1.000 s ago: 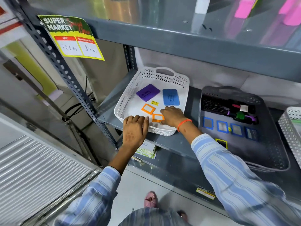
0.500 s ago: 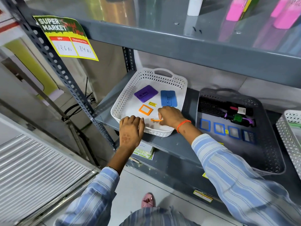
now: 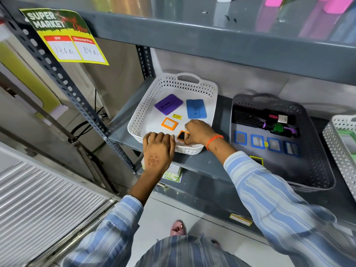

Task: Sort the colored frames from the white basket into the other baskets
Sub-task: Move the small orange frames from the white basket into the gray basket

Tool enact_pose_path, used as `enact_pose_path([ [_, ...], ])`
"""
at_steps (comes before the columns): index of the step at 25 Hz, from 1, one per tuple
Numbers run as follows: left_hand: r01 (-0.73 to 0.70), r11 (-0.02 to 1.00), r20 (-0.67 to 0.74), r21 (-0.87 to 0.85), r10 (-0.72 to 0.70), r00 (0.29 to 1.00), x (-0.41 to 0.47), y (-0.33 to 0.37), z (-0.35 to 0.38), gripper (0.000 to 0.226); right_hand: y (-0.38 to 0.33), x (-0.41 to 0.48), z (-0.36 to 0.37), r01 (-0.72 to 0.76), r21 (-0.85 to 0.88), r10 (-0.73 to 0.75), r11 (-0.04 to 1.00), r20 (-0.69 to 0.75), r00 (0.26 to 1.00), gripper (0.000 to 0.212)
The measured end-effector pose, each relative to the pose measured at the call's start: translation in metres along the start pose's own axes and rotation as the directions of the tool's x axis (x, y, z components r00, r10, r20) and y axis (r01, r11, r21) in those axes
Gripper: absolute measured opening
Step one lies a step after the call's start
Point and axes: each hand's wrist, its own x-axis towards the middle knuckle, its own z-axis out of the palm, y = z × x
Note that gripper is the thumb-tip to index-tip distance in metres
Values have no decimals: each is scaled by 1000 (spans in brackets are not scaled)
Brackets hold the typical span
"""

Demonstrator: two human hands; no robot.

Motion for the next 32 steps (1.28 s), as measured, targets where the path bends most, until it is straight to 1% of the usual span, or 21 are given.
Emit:
enact_pose_path([
  [2,-64,998,0,17,64,998,-2,11,1,37,1,-11,-13,-60,90,70,994,-105,992,31],
  [4,-120,993,-2,10,120,993,-4,23,4,36,10,-29,-25,-132,188,173,973,-222,960,25],
  [5,-135,991,-3,3,135,991,-4,28,6,36,18,-41,-30,-168,230,226,959,-260,939,23],
  [7,-149,989,11,-21,149,989,-3,37,8,37,41,-71,-32,-261,305,348,916,-281,894,23],
  [9,-138,990,35,-33,139,990,-4,45,10,38,73,-101,-27,-410,327,501,851,-272,822,34],
  [11,-133,991,55,-27,135,989,-5,49,13,39,105,-126,-18,-565,332,642,756,-203,739,42],
  [13,-138,990,69,-4,138,988,-8,49,16,40,131,-144,-7,-667,322,728,671,-118,675,44],
  [16,-145,989,86,21,142,986,-9,49,20,43,155,-164,6,-746,319,794,584,-35,607,48],
  [19,-137,990,99,36,133,986,-10,49,22,44,163,-174,16,-764,319,801,561,25,598,50],
  [22,-135,990,87,36,132,987,-10,49,23,46,164,-173,19,-763,307,794,569,34,606,52],
  [32,-113,993,75,14,112,991,-12,49,24,46,158,-173,12,-761,168,762,626,72,643,56],
])
